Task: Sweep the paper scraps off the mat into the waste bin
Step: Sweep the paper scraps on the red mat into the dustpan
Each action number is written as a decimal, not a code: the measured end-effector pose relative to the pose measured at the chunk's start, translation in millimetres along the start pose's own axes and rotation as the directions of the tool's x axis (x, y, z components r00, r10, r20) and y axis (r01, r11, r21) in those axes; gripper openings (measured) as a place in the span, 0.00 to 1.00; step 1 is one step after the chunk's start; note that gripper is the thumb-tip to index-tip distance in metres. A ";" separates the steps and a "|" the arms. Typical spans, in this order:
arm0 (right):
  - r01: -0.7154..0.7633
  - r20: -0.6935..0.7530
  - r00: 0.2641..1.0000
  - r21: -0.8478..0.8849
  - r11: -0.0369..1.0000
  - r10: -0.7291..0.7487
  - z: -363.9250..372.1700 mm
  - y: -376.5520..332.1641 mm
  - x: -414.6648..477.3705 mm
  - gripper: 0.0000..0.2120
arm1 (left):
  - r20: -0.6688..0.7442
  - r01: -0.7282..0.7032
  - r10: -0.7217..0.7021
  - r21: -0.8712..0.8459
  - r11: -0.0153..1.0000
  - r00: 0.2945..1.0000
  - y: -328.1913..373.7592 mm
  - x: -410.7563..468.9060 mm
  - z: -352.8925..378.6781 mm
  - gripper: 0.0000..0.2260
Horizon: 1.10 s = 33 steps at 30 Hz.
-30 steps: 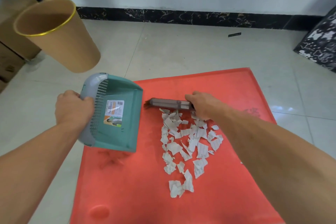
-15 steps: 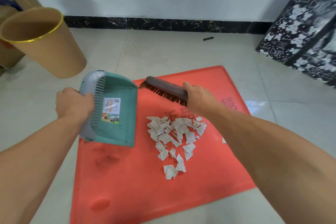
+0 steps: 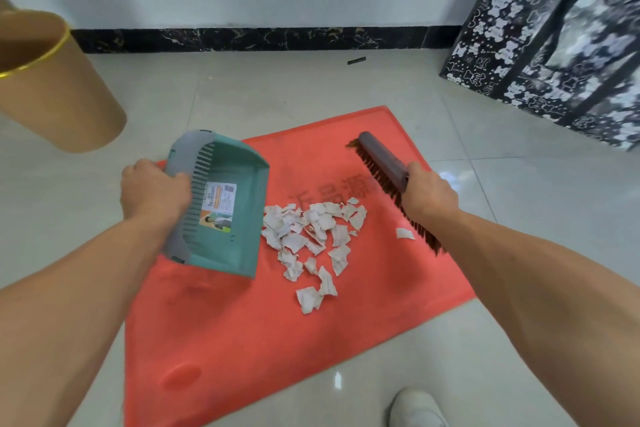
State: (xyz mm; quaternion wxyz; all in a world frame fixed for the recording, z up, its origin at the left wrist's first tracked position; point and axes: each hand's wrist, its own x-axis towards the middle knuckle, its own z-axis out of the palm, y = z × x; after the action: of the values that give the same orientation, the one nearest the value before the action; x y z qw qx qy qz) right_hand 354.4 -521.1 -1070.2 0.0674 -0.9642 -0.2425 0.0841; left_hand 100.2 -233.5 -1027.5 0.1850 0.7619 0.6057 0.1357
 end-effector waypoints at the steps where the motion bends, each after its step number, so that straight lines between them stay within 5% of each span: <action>1: -0.029 0.000 1.000 -0.008 1.000 0.029 4.7 7.3 -2.7 0.15 | 0.008 -0.012 0.012 0.005 1.000 1.000 1.5 -2.3 3.2 0.20; 10: -0.150 0.038 0.989 0.115 0.982 0.146 37.7 33.2 -12.8 0.13 | 0.025 -0.082 0.080 0.074 0.994 0.996 10.9 -7.8 13.1 0.19; 18: 0.000 0.156 0.987 0.289 0.957 -0.047 47.1 -14.8 -16.4 0.11 | 0.008 -0.056 0.056 0.075 0.996 0.998 11.1 0.3 7.4 0.17; 26: -0.012 0.017 1.000 0.191 0.982 0.009 18.1 -7.3 3.4 0.14 | -0.026 -0.022 0.023 0.061 0.998 0.999 -0.8 4.0 -2.5 0.16; 33: -0.096 0.107 0.991 0.133 0.986 0.082 33.2 4.0 -12.5 0.16 | -0.038 0.031 -0.028 0.069 0.997 0.999 -17.4 4.4 -9.7 0.17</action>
State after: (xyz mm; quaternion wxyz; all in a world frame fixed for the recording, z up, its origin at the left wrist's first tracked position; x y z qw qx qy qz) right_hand 338.9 -527.6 -1101.7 0.1179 -0.9615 -0.1959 0.1522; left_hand 81.9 -224.6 -1026.7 0.1492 0.7562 0.6246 0.1259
